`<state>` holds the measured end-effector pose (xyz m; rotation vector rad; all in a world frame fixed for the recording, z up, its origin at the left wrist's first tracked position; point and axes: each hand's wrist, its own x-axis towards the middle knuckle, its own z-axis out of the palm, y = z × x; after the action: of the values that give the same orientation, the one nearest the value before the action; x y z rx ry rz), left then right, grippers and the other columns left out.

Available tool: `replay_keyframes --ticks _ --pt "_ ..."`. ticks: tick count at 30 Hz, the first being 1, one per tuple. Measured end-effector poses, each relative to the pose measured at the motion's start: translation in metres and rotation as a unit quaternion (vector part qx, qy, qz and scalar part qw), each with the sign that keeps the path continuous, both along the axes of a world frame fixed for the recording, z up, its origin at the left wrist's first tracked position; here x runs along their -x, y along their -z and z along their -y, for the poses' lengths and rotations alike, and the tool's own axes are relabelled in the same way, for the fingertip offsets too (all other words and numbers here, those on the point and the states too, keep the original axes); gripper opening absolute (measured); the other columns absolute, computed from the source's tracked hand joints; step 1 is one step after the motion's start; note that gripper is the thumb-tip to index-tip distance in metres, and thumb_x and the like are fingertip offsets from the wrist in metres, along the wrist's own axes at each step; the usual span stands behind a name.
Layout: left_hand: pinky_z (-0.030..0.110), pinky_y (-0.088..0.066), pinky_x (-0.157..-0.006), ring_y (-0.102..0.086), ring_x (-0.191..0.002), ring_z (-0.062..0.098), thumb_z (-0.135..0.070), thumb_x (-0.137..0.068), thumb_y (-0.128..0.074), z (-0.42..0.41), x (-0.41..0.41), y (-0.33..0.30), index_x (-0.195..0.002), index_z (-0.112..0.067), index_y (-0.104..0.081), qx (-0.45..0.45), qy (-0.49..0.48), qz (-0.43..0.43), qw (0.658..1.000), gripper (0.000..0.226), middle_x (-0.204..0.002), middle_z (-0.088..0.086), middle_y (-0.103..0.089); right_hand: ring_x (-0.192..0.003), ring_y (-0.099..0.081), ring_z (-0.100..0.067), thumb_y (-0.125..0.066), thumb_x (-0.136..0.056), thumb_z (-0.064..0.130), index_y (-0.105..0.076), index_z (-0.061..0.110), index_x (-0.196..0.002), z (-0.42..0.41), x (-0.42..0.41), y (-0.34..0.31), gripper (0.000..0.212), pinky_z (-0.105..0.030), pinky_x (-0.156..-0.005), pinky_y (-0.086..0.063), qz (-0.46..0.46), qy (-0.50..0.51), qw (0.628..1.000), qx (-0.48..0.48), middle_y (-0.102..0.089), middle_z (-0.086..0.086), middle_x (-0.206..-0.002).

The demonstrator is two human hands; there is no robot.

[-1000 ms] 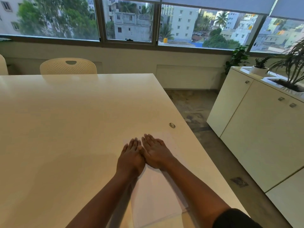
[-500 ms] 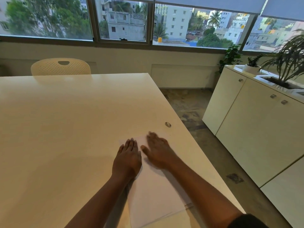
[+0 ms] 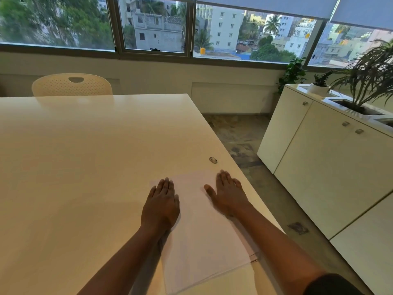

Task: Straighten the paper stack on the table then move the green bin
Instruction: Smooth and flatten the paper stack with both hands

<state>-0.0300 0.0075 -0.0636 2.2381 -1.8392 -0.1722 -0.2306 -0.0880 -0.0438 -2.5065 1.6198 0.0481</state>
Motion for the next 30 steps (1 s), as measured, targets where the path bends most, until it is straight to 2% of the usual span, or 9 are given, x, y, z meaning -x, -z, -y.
replay_keyframes --ticks 2,4,8,13,19,23,26,30 --pt "0.032 -0.002 -0.124 0.001 -0.153 0.015 -0.034 -0.105 -0.016 0.0 0.0 -0.001 -0.156 -0.009 -0.006 0.0 0.0 0.0 1.0 0.058 -0.166 0.006 -0.004 -0.149 0.008 -0.02 -0.006 -0.094 0.064 0.003 0.008 -0.152 -0.008 -0.009 -0.005 0.081 -0.04 -0.121 0.0 0.018 -0.018 0.999 0.022 0.006 -0.01 -0.161" --pt "0.033 -0.002 -0.124 0.001 -0.153 0.016 -0.034 -0.105 -0.016 0.0 0.0 -0.001 -0.156 -0.009 -0.006 -0.001 0.002 0.002 1.0 0.058 -0.166 0.006 -0.004 -0.149 0.006 -0.018 -0.006 -0.094 0.063 0.001 0.01 -0.152 -0.026 -0.029 -0.006 0.079 -0.038 -0.118 0.0 0.052 -0.084 0.995 0.024 0.005 -0.008 -0.162" --pt "0.032 -0.002 -0.123 0.002 -0.153 0.016 -0.035 -0.105 -0.014 -0.001 -0.001 0.002 -0.156 -0.009 -0.005 0.006 0.01 0.02 1.0 0.058 -0.166 0.006 -0.003 -0.148 0.009 -0.012 0.007 -0.087 0.071 0.0 0.018 -0.153 -0.064 -0.046 0.012 0.085 -0.034 -0.116 0.002 0.067 -0.176 0.982 0.002 0.005 -0.002 -0.162" --pt "0.032 -0.003 -0.124 0.0 -0.153 0.015 -0.034 -0.105 -0.017 0.001 -0.001 0.002 -0.157 -0.01 -0.008 0.005 0.002 0.002 1.0 0.058 -0.166 0.005 -0.005 -0.148 0.008 -0.015 0.007 -0.086 0.071 0.005 0.016 -0.152 -0.047 -0.004 0.013 0.085 -0.035 -0.116 0.003 0.023 -0.113 0.993 0.025 0.007 -0.002 -0.162" --pt "0.032 -0.002 -0.123 -0.001 -0.153 0.015 -0.034 -0.105 -0.016 0.0 0.0 0.002 -0.156 -0.009 -0.008 0.001 -0.001 0.006 1.0 0.057 -0.166 0.005 -0.005 -0.149 0.007 -0.017 -0.008 -0.097 0.057 0.004 0.009 -0.152 -0.027 0.046 -0.005 0.074 -0.036 -0.119 0.0 -0.015 -0.008 0.999 0.028 0.006 -0.008 -0.162" --pt "0.032 -0.003 -0.123 -0.002 -0.153 0.015 -0.034 -0.105 -0.018 0.001 0.0 0.002 -0.157 -0.009 -0.009 0.0 0.001 0.001 1.0 0.057 -0.166 0.006 -0.007 -0.15 0.003 -0.019 -0.003 -0.095 0.059 -0.001 0.011 -0.153 -0.079 0.022 -0.005 0.076 -0.035 -0.118 -0.001 0.036 -0.117 0.991 0.049 0.004 -0.009 -0.162" --pt "0.033 -0.003 -0.124 -0.001 -0.153 0.015 -0.034 -0.106 -0.017 0.0 -0.002 0.002 -0.157 -0.009 -0.008 0.001 0.008 -0.004 1.0 0.057 -0.166 0.006 -0.006 -0.147 0.014 -0.013 -0.001 -0.093 0.067 0.006 0.021 -0.152 -0.123 -0.002 0.006 0.075 -0.035 -0.119 0.004 0.06 -0.194 0.979 -0.011 0.011 0.002 -0.161" --pt "0.033 -0.003 -0.124 -0.001 -0.152 0.015 -0.034 -0.106 -0.016 -0.002 -0.001 0.0 -0.156 -0.009 -0.009 0.003 0.009 -0.004 1.0 0.057 -0.165 0.006 -0.006 -0.147 0.015 -0.013 -0.002 -0.094 0.064 0.008 0.019 -0.152 -0.117 0.008 0.007 0.074 -0.036 -0.119 0.003 0.023 -0.179 0.984 0.001 0.013 0.001 -0.16"
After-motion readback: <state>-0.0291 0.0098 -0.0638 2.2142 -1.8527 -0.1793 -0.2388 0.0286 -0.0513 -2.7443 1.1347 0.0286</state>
